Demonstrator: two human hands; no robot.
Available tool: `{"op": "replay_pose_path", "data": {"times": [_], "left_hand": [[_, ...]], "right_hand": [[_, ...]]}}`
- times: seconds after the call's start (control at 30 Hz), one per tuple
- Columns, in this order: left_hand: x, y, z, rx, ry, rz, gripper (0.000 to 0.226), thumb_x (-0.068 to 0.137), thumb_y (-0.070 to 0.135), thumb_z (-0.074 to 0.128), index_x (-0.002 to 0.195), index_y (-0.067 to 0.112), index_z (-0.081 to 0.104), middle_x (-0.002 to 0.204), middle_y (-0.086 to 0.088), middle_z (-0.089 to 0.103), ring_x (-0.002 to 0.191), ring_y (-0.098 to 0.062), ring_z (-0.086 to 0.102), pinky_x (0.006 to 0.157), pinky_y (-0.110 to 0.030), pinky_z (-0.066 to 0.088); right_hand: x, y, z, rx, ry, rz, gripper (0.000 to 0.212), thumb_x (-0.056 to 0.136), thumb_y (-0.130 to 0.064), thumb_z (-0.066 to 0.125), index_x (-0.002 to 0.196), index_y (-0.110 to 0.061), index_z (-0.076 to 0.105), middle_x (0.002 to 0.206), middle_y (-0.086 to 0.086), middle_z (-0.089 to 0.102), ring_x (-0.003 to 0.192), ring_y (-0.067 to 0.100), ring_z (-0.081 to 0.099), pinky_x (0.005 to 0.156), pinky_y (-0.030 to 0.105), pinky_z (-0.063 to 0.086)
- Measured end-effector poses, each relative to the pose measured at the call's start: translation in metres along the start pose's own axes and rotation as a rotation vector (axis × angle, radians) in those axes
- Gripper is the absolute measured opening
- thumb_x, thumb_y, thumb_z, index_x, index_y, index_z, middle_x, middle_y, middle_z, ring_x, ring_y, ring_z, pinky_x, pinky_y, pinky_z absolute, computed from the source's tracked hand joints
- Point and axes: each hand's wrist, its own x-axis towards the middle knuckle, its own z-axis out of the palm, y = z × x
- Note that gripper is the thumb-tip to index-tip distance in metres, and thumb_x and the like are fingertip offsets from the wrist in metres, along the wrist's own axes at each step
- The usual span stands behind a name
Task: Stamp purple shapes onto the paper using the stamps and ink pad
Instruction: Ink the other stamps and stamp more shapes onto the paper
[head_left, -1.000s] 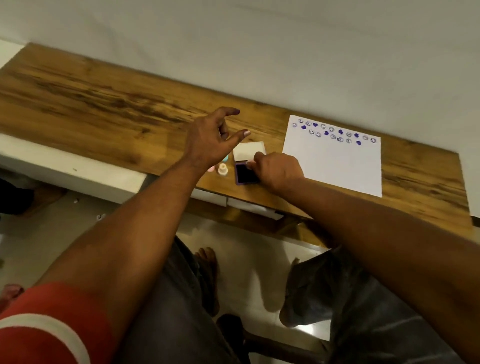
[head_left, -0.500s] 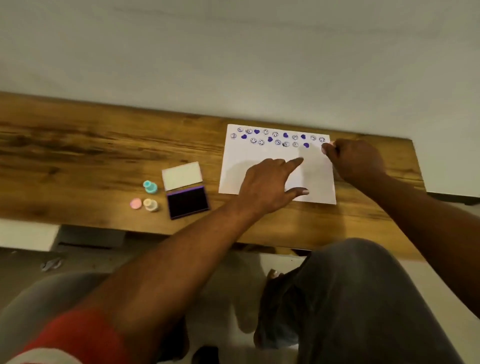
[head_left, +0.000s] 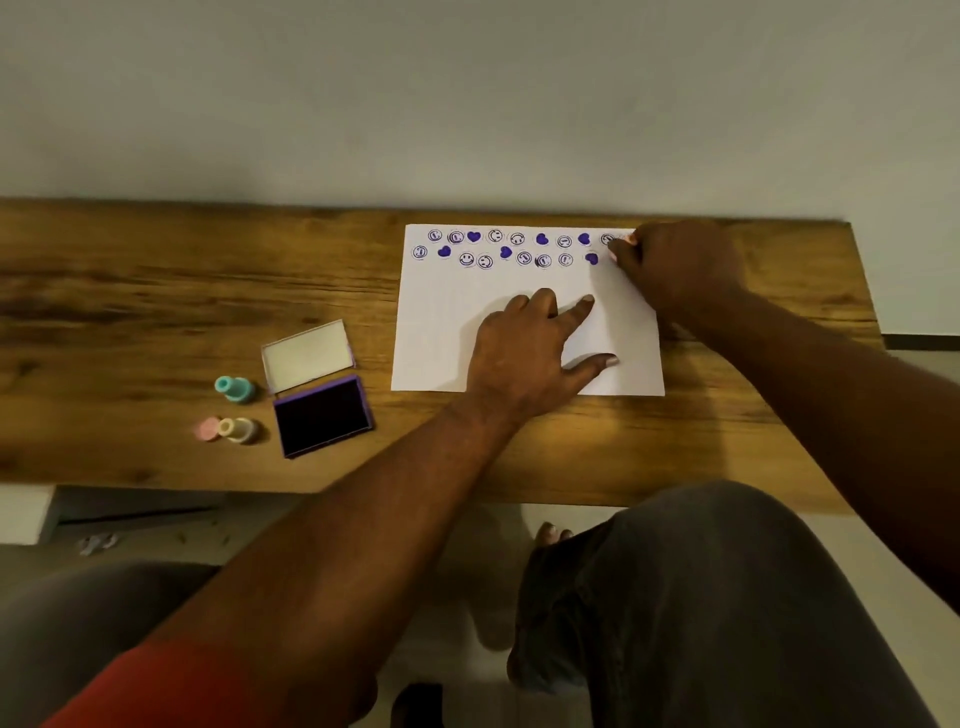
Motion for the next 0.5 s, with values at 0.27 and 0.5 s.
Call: {"op": "replay_pose_path", "data": {"times": [0.27, 0.5], "left_hand": [[0.001, 0.003, -0.005, 0.013, -0.078, -0.029, 0.082, 0.091, 0.084, 0.045, 0.155, 0.033, 0.052, 0.111, 0.002, 0.062, 0.1, -0.016, 0.057, 0.073, -0.027, 0.039], [0.001, 0.0, 0.001, 0.011, -0.043, -0.006, 0.08, 0.09, 0.084, 0.046, 0.151, 0.032, 0.057, 0.102, 0.001, 0.061, 0.092, -0.018, 0.058, 0.067, -0.031, 0.048]], "right_hand": [[0.013, 0.0, -0.061, 0.053, 0.351, -0.06, 0.056, 0.105, -0.054, 0.039, 0.098, -0.009, 0.07, 0.073, 0.023, 0.066, 0.067, 0.044, 0.064, 0.059, 0.035, 0.032], [-0.015, -0.028, -0.008, -0.069, -0.032, -0.006, 0.051, 0.111, -0.046, 0.027, 0.125, -0.01, 0.059, 0.104, 0.018, 0.071, 0.091, 0.037, 0.069, 0.066, 0.035, 0.042]]}}
